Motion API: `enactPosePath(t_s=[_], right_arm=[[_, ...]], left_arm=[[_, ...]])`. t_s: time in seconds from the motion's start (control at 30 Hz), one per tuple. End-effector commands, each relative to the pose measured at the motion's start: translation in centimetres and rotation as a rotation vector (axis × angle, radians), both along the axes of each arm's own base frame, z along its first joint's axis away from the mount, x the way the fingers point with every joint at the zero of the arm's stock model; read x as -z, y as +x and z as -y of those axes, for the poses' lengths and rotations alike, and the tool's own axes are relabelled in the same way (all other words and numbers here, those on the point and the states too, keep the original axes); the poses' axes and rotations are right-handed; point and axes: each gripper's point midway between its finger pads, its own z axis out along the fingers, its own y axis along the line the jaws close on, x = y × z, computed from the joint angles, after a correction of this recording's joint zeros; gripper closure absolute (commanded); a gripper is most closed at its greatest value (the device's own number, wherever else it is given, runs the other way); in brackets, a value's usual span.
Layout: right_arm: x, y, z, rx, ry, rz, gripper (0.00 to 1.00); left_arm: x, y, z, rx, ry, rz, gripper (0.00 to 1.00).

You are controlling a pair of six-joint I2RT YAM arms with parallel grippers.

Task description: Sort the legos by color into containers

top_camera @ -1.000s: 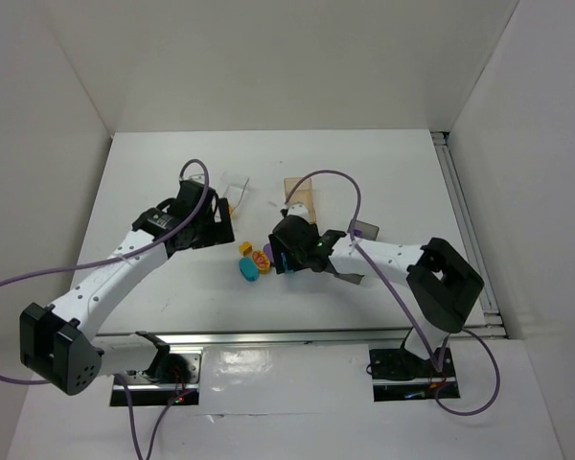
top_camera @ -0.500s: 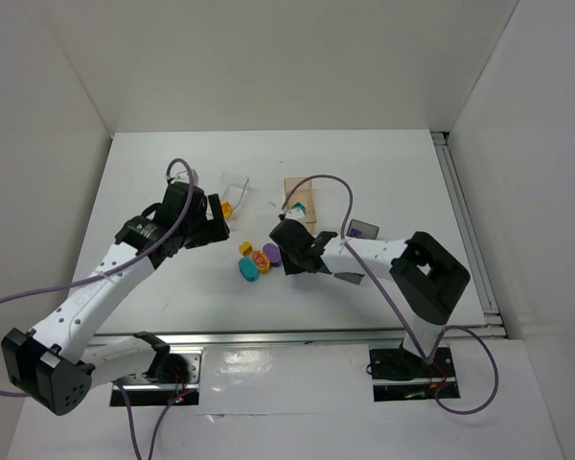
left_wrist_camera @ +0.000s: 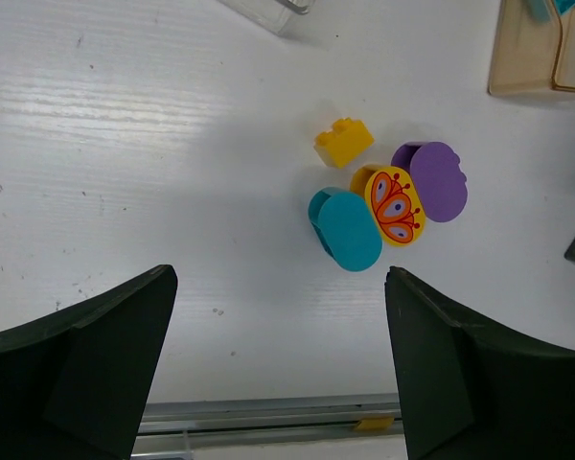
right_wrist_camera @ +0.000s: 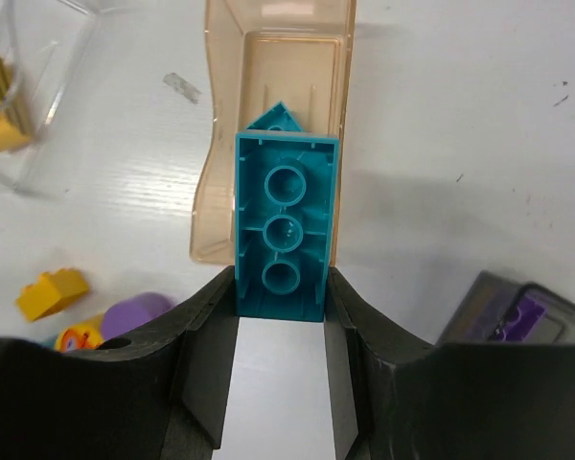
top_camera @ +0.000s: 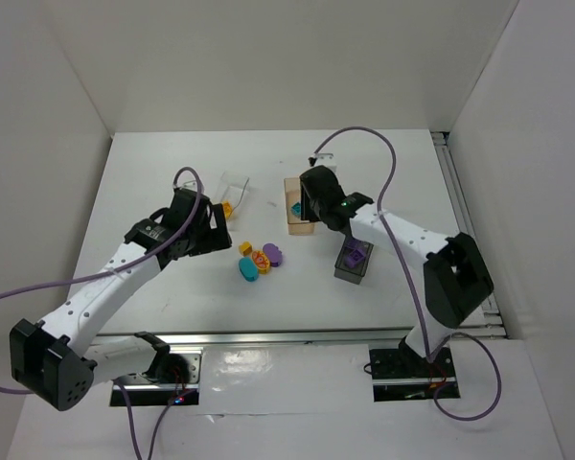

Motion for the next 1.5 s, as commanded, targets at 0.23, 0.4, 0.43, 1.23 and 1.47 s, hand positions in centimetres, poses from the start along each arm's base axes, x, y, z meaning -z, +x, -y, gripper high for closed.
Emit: enactPosePath(t_s=[0.23, 0.4, 0.43, 1.23, 1.47], right_arm=[[2.0, 5.3, -2.3, -0.059, -0.03, -0.003, 0.59], [0.2, 4.0, -2.2, -0.036, -0.031, 0.031, 0.27], [0.1, 3.5, -1.8, -0.024, -0.047, 0.04, 0.27], [4.7, -5.7, -12.3, -0.321, 0.027, -0.146, 0.19], [6.2, -3.9, -14.3, -0.337, 0.005, -0.141, 0.19]], left_arm=[[-0.5, 0.6, 0.8, -0.034, -0.045, 0.022, 0.01], [-0.5, 0.5, 0.7, -0.069, -0.059, 0.014, 0.0], [-0.5, 0.5, 0.7, -0.076, -0.065, 0.013, 0.0], [3.3, -0.6, 0.0, -0.101, -0.098, -0.051, 0.08], [3.2, -0.7, -1.6, -0.168, -0.115, -0.043, 0.08]])
